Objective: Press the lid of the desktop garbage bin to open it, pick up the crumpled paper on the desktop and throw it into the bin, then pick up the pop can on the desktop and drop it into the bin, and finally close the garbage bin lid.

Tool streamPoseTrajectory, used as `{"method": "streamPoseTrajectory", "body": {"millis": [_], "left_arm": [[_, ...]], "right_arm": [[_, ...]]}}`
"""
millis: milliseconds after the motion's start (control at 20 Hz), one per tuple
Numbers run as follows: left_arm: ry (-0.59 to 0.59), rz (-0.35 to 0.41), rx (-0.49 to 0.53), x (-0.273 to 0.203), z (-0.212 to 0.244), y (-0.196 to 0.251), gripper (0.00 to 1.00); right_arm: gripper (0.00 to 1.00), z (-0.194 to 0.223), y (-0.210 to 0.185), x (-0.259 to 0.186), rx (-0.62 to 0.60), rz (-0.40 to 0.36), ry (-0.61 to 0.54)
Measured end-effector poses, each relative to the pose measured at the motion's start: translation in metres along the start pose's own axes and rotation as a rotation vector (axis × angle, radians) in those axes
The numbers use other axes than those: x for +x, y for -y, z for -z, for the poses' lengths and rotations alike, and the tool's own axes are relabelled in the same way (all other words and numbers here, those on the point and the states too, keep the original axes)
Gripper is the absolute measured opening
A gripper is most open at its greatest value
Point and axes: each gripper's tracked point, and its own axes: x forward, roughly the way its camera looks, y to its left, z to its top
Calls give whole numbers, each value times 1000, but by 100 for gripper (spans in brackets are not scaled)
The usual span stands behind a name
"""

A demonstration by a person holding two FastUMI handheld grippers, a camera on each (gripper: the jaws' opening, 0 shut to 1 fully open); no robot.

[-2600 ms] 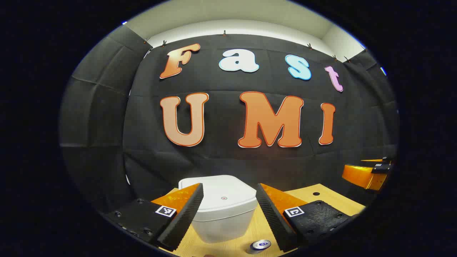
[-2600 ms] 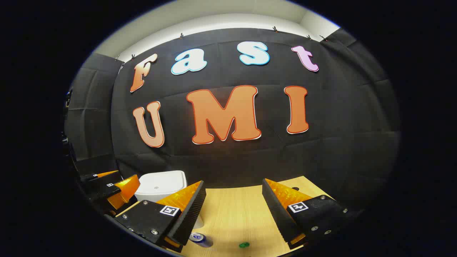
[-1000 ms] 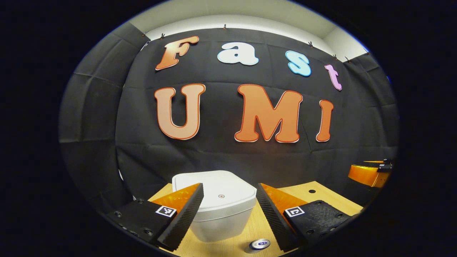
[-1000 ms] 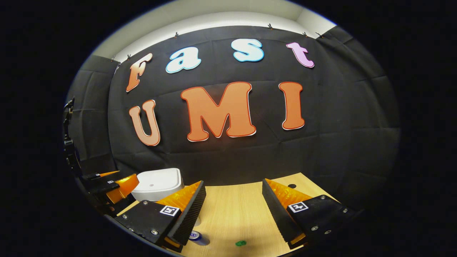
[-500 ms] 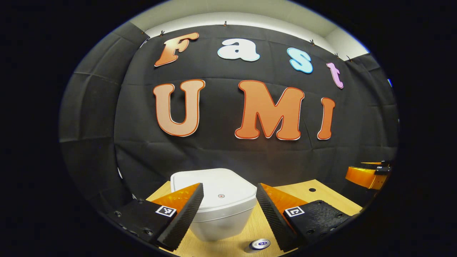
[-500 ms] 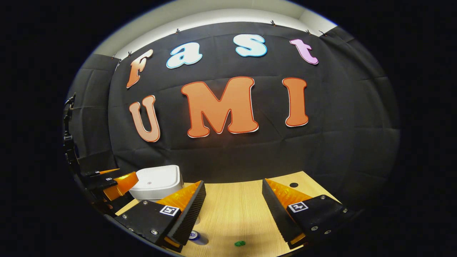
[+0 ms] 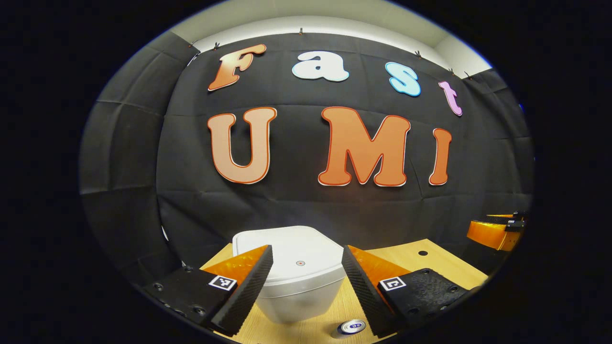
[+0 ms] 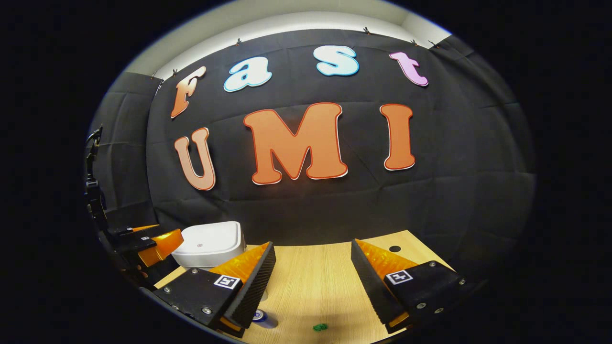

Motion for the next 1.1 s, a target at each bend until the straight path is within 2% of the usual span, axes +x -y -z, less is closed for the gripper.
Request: {"method": "streamPoseTrajectory", "body": {"millis": [50, 150, 300, 350, 400, 600, 850, 1100], "left_arm": [[-3, 6, 0, -1, 2, 2, 91], [-14, 2, 10, 1, 4, 2, 80], [-56, 44, 7, 1, 14, 15, 19], [-67, 31, -3, 3, 17, 10, 13], [-74, 16, -9, 2, 20, 5, 0], [-87, 60, 29, 0, 17, 12, 0], [-121, 72, 43, 12, -6, -12, 0], [-197, 146, 48, 45, -18, -32, 0]], "right_arm": [[95, 0, 0, 0, -1, 2, 0], [95, 0, 1, 0, -7, 2, -2], [95, 1, 4, -4, -10, 6, -2], [95, 0, 5, -4, -9, 8, -2], [95, 0, 6, -4, -7, 10, -3], [95, 0, 10, -6, -14, 16, -5], [95, 0, 15, -9, -12, 20, -10], [95, 5, 23, -9, -18, 28, -25]]}}
